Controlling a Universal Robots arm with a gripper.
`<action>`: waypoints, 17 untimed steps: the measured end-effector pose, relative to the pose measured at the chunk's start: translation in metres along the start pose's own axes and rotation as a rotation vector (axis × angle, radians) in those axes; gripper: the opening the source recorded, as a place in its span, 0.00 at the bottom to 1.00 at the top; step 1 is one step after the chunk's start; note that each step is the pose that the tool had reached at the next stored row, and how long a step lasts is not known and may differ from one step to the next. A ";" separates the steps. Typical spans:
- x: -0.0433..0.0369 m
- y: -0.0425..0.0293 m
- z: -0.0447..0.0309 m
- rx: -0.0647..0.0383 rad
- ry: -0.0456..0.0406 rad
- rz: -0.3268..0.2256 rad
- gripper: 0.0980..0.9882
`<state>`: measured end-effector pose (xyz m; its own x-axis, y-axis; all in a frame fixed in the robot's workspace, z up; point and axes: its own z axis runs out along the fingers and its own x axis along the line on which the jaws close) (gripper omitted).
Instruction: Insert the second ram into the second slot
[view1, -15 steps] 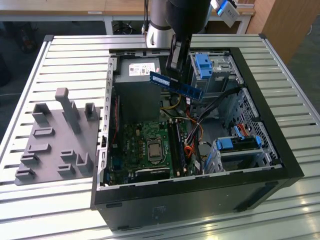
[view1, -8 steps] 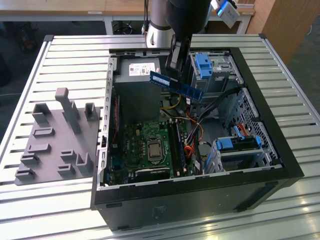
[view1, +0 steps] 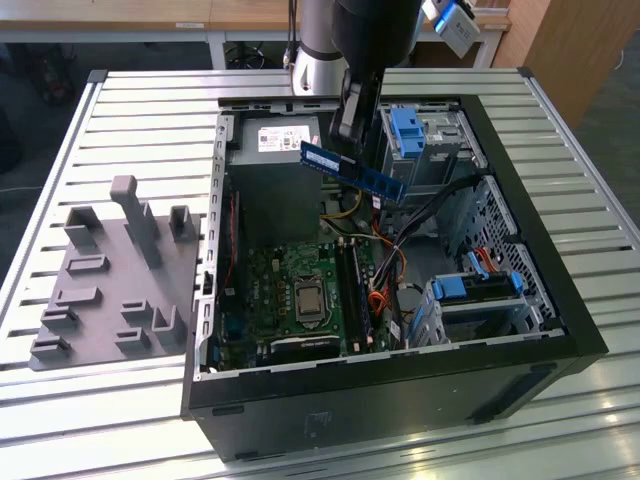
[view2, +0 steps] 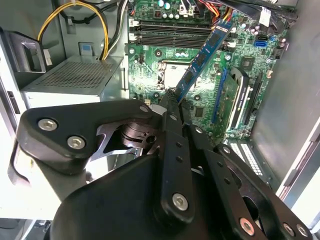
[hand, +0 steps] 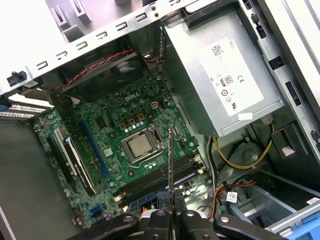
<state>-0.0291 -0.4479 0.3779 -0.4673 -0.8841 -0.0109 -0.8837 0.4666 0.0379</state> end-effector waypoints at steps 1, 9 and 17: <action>0.0000 0.0000 0.0000 0.000 -0.0001 0.003 0.04; 0.0000 0.0000 0.0001 0.000 -0.0010 0.025 0.04; 0.0000 0.0000 0.0002 0.000 -0.0017 0.043 0.04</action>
<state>-0.0291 -0.4479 0.3777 -0.5050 -0.8630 -0.0109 -0.8627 0.5044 0.0379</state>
